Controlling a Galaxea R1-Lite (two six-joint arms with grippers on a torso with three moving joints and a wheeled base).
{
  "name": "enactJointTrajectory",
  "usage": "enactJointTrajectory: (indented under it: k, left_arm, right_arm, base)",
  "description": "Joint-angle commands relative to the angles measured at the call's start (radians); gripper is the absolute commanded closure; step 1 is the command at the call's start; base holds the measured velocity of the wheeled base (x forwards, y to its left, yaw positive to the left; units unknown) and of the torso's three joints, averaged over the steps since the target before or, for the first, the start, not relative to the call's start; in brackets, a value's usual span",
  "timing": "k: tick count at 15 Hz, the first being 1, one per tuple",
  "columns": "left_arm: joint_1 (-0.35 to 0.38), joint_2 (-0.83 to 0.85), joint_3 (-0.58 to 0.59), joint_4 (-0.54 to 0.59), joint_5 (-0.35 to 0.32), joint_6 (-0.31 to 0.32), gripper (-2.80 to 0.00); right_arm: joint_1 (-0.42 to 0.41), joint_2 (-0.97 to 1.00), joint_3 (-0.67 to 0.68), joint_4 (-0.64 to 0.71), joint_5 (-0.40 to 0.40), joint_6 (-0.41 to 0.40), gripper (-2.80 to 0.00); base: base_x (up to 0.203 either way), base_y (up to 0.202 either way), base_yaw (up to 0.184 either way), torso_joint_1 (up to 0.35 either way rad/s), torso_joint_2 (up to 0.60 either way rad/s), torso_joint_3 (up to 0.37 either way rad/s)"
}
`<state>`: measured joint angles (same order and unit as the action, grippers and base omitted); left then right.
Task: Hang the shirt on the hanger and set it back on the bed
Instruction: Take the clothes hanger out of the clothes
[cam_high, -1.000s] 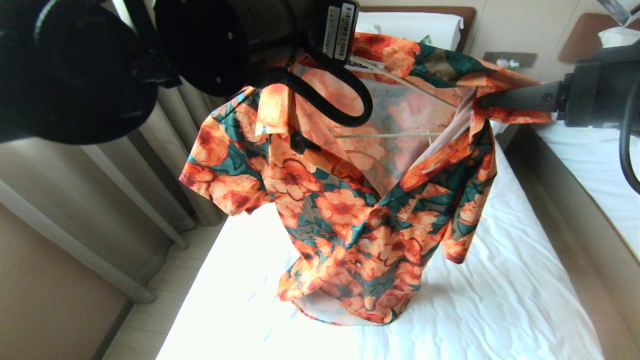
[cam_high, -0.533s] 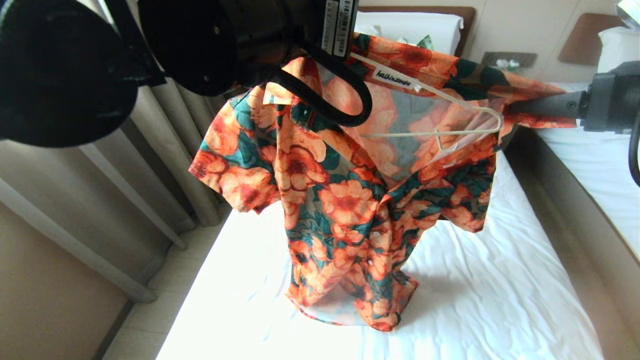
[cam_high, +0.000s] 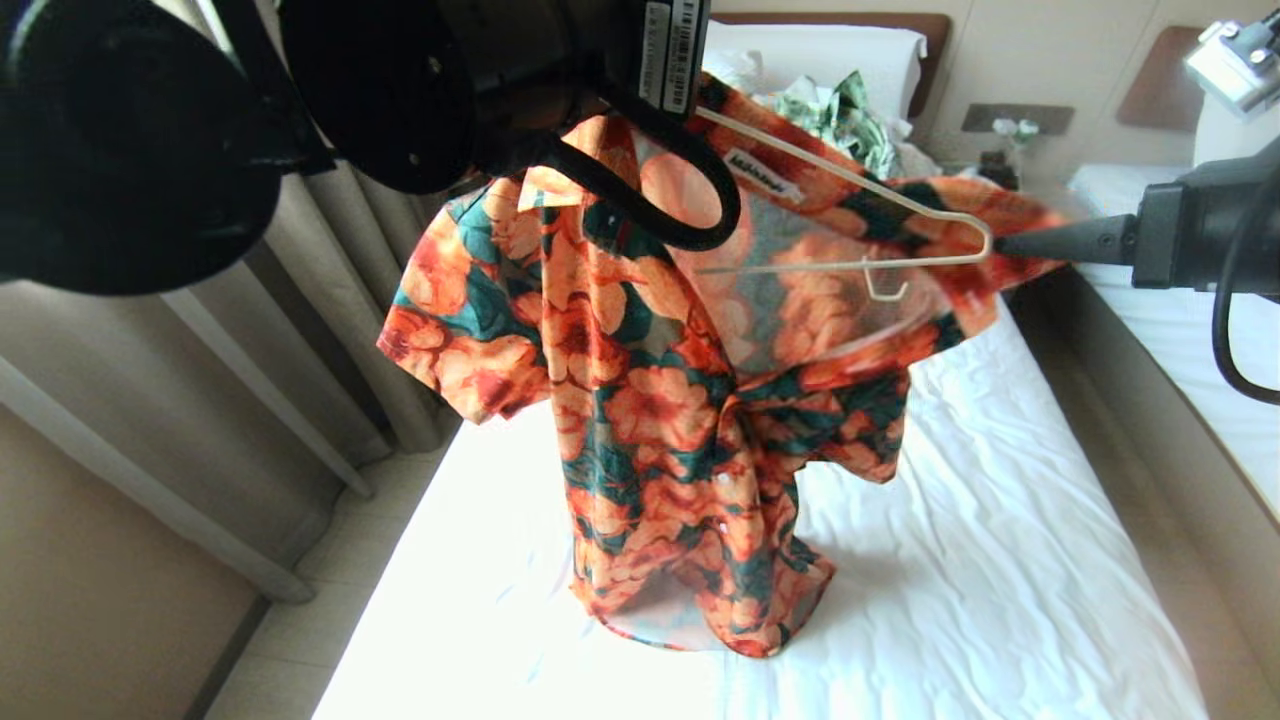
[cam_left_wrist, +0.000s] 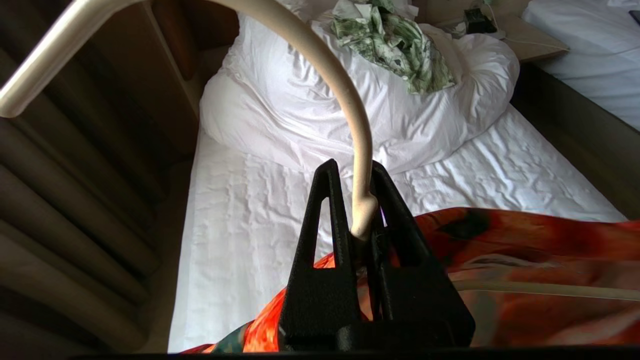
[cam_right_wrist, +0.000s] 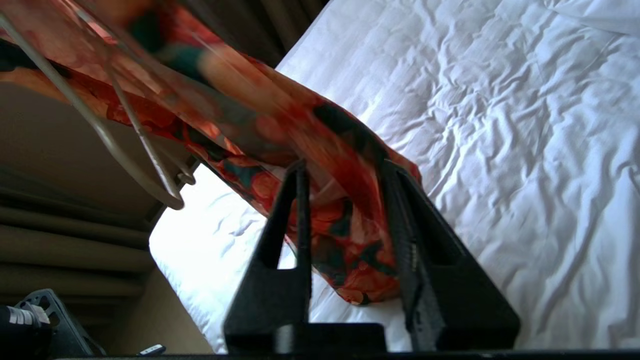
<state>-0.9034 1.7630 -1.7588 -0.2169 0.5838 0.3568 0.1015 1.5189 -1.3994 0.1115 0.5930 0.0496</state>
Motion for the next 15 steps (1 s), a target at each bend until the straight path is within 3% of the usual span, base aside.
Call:
enactJointTrajectory:
  k: [1,4,6,7,11,15]
  left_arm:
    - [0.003,0.026,-0.007,-0.004,0.002,0.0,0.0]
    - [0.002,0.062,-0.024,-0.006,0.002,-0.027,0.0]
    - [-0.004,0.073,-0.024,-0.006,0.002,-0.039,0.0]
    - [-0.012,0.088,-0.023,-0.004,0.002,-0.061,0.0]
    - [-0.038,0.168,-0.009,-0.004,-0.008,-0.17,0.0]
    - [-0.024,0.211,0.056,0.001,-0.074,-0.331,0.0]
  right_arm:
    - [-0.001,0.007,0.003,0.003,0.004,-0.002,-2.8]
    - [-0.072,-0.005,0.03,0.002,0.016,-0.002,-2.8]
    - [-0.139,-0.014,0.044,0.002,0.066,-0.003,-2.8]
    - [-0.182,-0.023,0.057,0.0,0.102,-0.005,0.0]
    - [-0.309,-0.097,0.08,0.008,0.185,0.017,0.0]
    - [-0.309,-0.174,0.07,-0.03,0.225,0.21,0.0]
  base:
    - [0.0,0.0,0.0,0.0,0.0,0.0]
    - [0.0,0.0,0.0,0.0,0.0,0.0]
    - [0.0,0.0,0.0,0.0,0.0,0.0]
    - [0.0,0.0,0.0,0.0,0.0,0.0]
    - [0.0,0.0,0.0,0.0,0.0,0.0]
    - [0.0,0.0,0.0,0.0,0.0,0.0]
